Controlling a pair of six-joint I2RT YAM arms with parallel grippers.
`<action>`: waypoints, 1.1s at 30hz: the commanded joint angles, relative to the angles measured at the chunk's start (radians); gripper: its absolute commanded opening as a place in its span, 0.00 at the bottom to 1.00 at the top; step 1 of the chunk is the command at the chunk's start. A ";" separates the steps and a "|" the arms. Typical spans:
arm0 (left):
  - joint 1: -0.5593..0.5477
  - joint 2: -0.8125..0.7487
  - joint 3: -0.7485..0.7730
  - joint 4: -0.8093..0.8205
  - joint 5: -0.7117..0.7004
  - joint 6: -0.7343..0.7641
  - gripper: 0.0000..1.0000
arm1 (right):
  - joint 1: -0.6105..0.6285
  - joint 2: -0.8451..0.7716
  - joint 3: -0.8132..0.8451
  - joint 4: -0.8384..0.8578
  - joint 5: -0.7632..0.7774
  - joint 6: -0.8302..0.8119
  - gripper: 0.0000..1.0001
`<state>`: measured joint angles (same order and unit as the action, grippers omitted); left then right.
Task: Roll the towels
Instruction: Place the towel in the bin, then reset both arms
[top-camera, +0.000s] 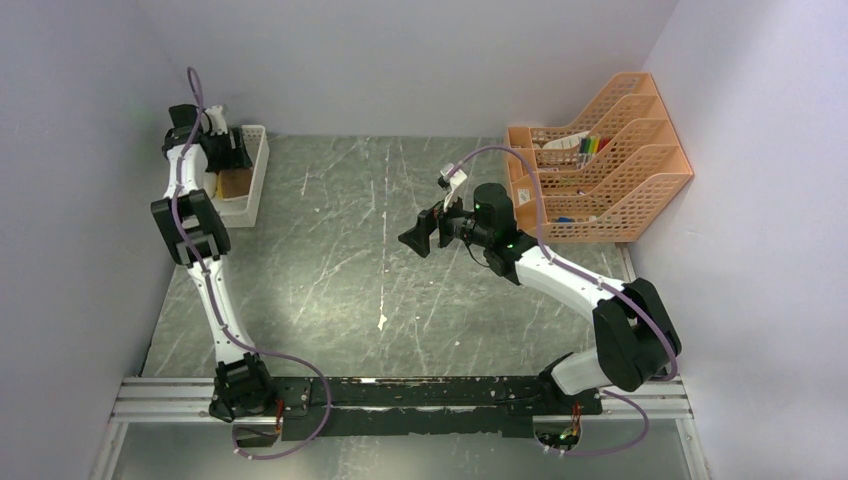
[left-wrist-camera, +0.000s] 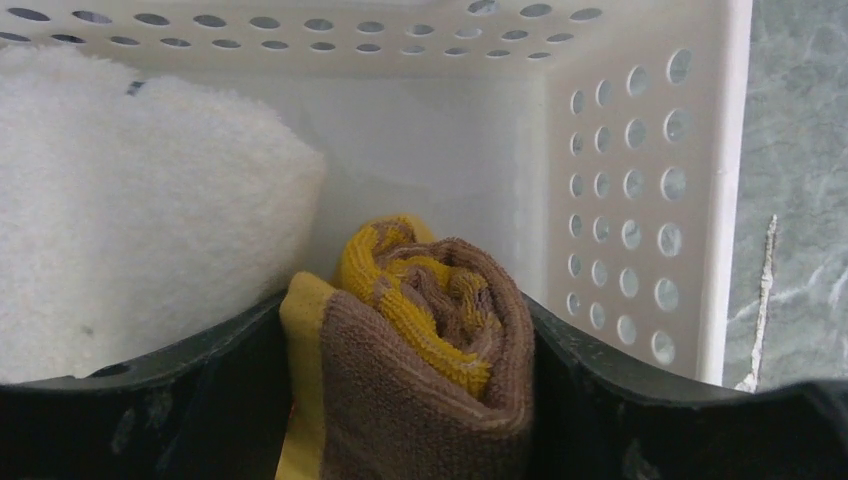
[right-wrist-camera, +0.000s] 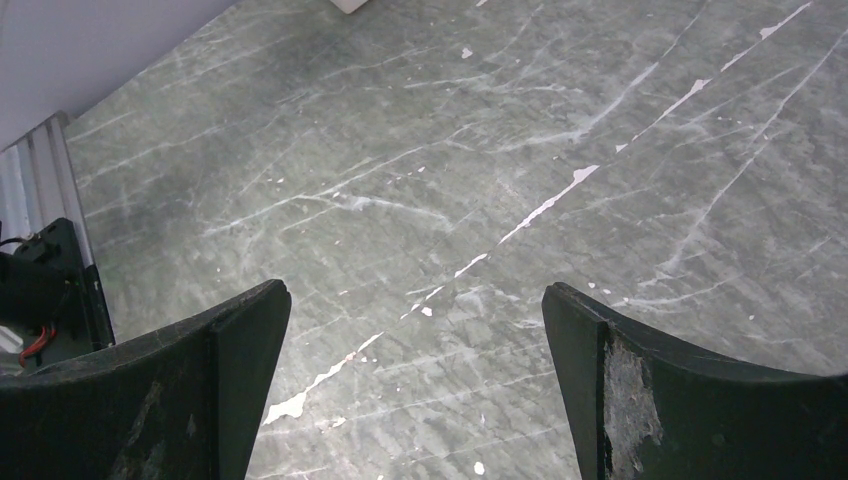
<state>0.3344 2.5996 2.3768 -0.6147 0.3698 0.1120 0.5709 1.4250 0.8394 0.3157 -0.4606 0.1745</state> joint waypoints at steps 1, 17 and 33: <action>-0.022 -0.037 0.011 -0.010 -0.124 0.040 0.82 | 0.006 0.000 -0.005 0.007 -0.001 -0.017 1.00; -0.047 -0.365 -0.032 0.096 -0.180 0.009 1.00 | 0.010 0.002 -0.006 0.022 -0.003 -0.011 1.00; -0.424 -1.030 -0.996 0.774 -0.258 -0.105 1.00 | -0.022 -0.085 -0.123 0.169 0.296 0.127 1.00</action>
<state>-0.0200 1.6592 1.5749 -0.0719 0.1150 0.0448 0.5728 1.4033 0.7616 0.4057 -0.3450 0.2352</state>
